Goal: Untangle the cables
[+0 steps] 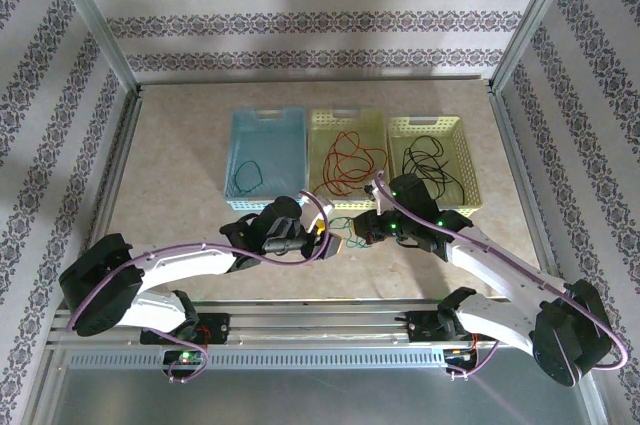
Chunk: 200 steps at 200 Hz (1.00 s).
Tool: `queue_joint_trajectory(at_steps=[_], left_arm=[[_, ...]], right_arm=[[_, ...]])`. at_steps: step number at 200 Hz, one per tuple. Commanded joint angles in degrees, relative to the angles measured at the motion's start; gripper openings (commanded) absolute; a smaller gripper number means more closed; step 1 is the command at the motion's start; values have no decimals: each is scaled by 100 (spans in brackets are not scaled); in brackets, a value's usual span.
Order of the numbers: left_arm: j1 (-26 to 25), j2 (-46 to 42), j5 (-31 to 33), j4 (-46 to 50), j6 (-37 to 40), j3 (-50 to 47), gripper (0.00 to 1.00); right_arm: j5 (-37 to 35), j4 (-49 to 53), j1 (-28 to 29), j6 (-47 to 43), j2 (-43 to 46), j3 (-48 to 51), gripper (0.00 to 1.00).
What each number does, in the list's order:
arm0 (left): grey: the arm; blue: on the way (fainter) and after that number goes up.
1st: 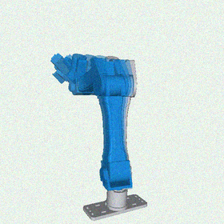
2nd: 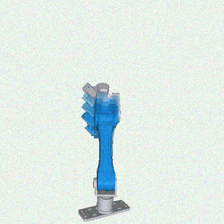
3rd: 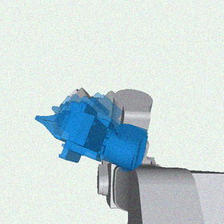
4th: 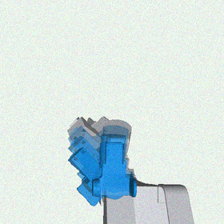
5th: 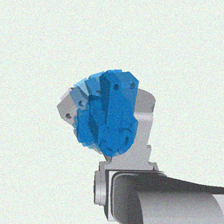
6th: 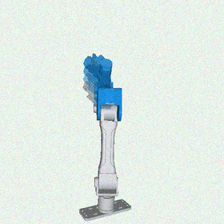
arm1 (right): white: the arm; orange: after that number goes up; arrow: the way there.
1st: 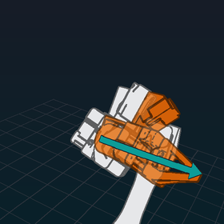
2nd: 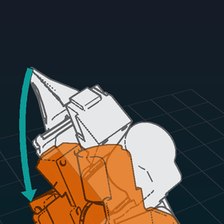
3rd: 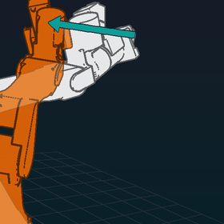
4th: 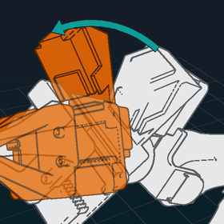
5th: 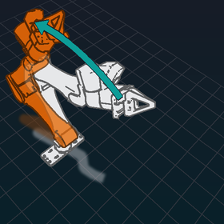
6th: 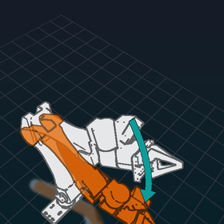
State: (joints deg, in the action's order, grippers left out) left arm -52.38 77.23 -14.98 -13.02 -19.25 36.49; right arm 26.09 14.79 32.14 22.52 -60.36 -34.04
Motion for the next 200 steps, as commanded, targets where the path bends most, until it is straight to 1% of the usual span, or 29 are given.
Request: queue_joint_trajectory(at_steps=[1, 17, 39, 51, 102, 149, 178, 200], left_arm=[[52, 202, -15, 247, 216, 275, 55], [52, 324, 32, 325, 246, 341, 52], [55, 347, 157, 389, 255, 340, 43], [56, 328, 211, 388, 239, 308, 42], [52, 417, 454, 366, 193, 169, 41], [54, 377, 980, 212, 197, -10, 41], [65, 431, 1122, 162, 170, -156, 41], [79, 535, 1123, 1, 85, -331, 40]], right_arm=[[125, -10, 30, -61, -13, -216, 0], [92, -12, 29, -36, 32, -234, 0], [33, -27, -30, 54, 112, -234, 0], [15, -56, -90, 121, 167, -211, 0], [133, -205, -317, 362, 439, -120, 0], [210, -205, -366, 428, 621, -76, 0], [245, -230, -483, 504, 721, -50, 0], [436, -372, -674, 674, 812, 32, 0]])
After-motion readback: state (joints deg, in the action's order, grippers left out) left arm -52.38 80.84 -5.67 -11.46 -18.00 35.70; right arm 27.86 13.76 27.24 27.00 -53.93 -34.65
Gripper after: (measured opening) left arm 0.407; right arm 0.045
